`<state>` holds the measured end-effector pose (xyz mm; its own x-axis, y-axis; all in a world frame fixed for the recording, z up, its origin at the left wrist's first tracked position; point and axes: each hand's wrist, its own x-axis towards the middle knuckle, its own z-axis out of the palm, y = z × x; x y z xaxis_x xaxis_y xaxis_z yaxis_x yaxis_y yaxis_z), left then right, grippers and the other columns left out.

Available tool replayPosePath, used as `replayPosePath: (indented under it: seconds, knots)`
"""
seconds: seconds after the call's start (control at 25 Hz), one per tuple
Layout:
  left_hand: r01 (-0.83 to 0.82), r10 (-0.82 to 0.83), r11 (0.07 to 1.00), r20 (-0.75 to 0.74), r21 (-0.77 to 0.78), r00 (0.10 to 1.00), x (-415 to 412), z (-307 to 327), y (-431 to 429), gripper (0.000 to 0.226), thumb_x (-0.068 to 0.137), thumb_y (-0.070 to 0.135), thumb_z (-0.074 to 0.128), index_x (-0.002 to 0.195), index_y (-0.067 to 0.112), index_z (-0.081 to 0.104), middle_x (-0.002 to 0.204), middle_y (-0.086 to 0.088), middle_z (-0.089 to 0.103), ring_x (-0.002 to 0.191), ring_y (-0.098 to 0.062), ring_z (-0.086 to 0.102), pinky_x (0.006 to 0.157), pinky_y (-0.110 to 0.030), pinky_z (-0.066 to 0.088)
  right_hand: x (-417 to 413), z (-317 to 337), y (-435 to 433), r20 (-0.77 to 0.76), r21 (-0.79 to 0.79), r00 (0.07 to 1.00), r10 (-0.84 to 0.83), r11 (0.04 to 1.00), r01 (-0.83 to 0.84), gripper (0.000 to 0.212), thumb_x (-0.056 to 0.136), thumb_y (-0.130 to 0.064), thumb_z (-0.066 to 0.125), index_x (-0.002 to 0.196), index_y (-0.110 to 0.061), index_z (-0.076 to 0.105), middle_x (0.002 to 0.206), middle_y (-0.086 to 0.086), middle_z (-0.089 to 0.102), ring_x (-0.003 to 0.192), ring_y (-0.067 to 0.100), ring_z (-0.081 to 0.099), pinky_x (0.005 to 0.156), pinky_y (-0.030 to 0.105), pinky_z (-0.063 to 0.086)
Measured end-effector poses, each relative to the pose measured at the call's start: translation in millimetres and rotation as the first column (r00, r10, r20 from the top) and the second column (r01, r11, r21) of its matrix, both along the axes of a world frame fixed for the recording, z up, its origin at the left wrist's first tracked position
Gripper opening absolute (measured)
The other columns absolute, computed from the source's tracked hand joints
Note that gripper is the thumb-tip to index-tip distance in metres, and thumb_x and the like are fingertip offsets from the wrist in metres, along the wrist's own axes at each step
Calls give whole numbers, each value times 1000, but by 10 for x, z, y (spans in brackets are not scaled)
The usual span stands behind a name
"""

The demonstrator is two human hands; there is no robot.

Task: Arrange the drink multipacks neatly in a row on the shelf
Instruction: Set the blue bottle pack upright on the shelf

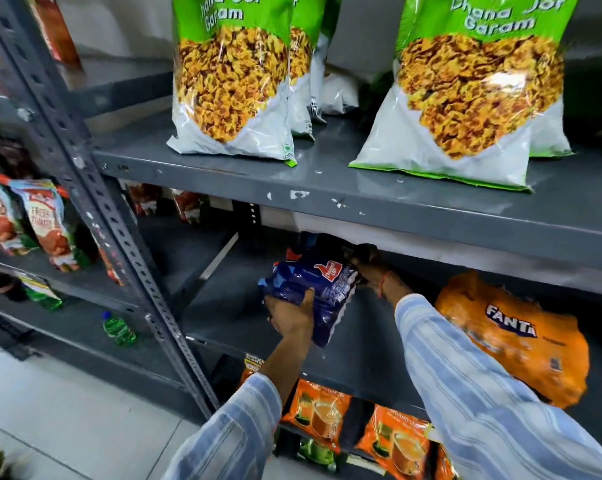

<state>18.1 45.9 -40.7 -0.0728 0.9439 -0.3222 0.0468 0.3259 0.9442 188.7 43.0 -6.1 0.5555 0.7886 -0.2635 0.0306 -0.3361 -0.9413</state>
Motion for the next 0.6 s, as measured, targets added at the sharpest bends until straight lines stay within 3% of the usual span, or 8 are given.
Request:
replayPosePath:
  seconds: [0.16, 0.32, 0.44, 0.6]
  knots:
    - [87, -82, 992, -56, 90, 995, -21, 75, -59, 76, 69, 28, 75, 133, 15, 35, 131, -16, 56, 118, -39, 54, 106, -50, 41, 42, 13, -177, -97, 91, 995, -13, 996, 22, 15, 87, -27, 60, 99, -24, 52, 93, 7, 62, 70, 15, 58, 67, 37, 53]
    - [223, -189, 952, -167, 212, 968, 11, 54, -192, 96, 56, 51, 68, 137, 22, 25, 139, -13, 49, 126, -39, 47, 106, -56, 39, 103, -179, -523, -155, 182, 979, -130, 971, 158, 29, 85, -26, 64, 111, -22, 51, 108, 4, 62, 92, 18, 61, 80, 46, 54]
    - [348, -272, 878, -255, 329, 928, -71, 156, -263, 97, 66, 34, 74, 143, 18, 19, 143, -15, 42, 131, -35, 41, 111, -53, 35, 221, -312, -788, 27, 189, 985, -170, 968, 162, 58, 79, -32, 70, 130, -16, 47, 131, 11, 57, 119, 26, 55, 105, 46, 44]
    - [530, -420, 752, -336, 392, 843, -255, 209, -44, 93, 72, 14, 76, 145, 20, 18, 146, -11, 41, 131, -27, 43, 110, -41, 36, 169, -262, -957, 188, 125, 978, -88, 990, 66, 57, 82, -17, 68, 133, -6, 46, 131, 16, 57, 117, 27, 55, 103, 36, 43]
